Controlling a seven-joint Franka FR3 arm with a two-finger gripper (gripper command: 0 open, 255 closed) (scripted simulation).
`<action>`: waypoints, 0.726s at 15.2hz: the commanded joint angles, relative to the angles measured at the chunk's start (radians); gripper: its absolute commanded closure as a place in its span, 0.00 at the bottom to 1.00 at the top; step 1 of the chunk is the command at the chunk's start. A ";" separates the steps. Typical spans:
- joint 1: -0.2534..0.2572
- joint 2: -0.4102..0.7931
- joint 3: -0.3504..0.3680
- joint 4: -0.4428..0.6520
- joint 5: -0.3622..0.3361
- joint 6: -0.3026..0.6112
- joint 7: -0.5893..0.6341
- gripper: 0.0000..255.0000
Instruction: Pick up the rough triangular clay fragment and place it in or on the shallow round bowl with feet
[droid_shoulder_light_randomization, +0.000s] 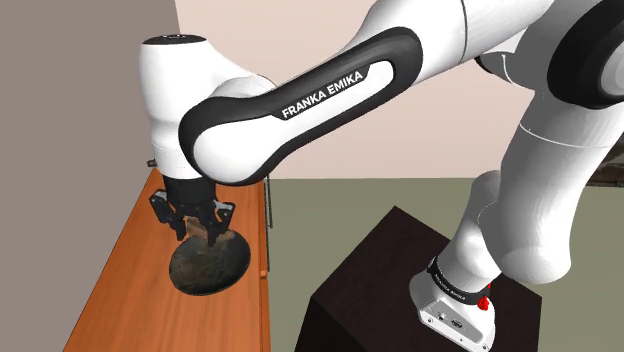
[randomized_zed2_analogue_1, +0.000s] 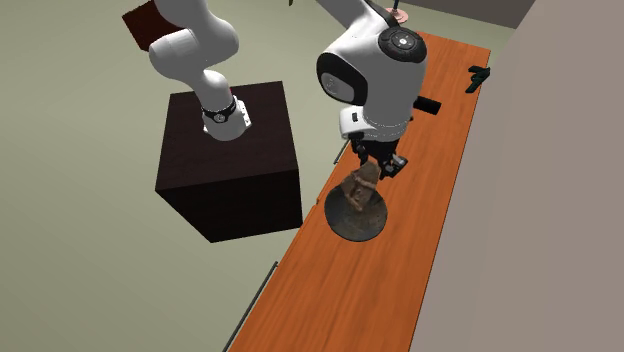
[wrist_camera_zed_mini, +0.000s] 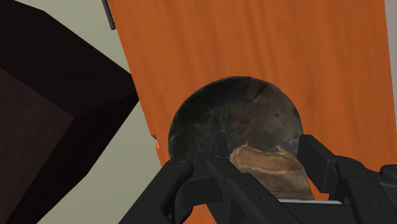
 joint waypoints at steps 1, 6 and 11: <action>0.003 0.017 0.000 -0.006 -0.006 0.023 0.005 1.00; 0.007 0.050 -0.004 -0.034 -0.017 0.083 0.009 1.00; 0.012 0.088 -0.008 -0.056 -0.029 0.142 0.013 1.00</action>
